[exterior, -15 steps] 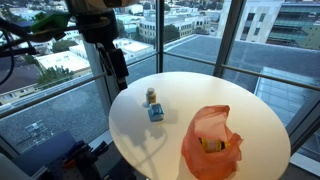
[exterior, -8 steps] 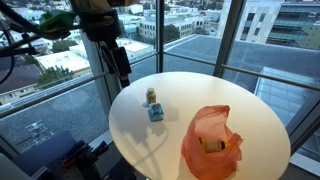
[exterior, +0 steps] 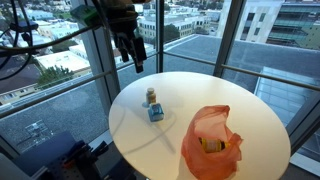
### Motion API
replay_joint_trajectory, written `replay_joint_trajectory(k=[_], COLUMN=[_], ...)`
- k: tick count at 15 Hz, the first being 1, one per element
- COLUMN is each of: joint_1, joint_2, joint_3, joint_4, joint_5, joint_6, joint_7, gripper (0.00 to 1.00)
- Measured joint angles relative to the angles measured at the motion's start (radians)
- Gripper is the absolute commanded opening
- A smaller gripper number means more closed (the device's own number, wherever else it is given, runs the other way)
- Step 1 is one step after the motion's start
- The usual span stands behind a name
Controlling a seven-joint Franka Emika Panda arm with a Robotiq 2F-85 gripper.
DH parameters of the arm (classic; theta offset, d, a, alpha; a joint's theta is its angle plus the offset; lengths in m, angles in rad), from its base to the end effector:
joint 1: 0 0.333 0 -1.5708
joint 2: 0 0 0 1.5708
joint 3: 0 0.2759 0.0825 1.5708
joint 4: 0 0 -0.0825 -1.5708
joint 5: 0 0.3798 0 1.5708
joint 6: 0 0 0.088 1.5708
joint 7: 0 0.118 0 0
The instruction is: Put the white bottle inside the plastic bag
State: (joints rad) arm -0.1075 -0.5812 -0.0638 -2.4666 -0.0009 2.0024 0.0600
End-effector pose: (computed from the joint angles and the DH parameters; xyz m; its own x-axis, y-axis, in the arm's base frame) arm 0.3995 -0.0695 0.4624 0.9685 -0.2216 0.1135 -0.2182 -0.9750 -0.0410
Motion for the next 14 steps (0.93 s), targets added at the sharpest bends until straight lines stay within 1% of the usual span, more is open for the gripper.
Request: replay_joint_trajectory(k=[7,14], joint_1=[0.026,0.079], joint_2=[0.212,0.416], joint_3=[0.049,0.065], joint_4=[0.171,0.298], joint_5=[0.004,0.017], joint_6=[0.007,0.030], joint_7=[0.058,0.059], gripper=[1.00,1.00])
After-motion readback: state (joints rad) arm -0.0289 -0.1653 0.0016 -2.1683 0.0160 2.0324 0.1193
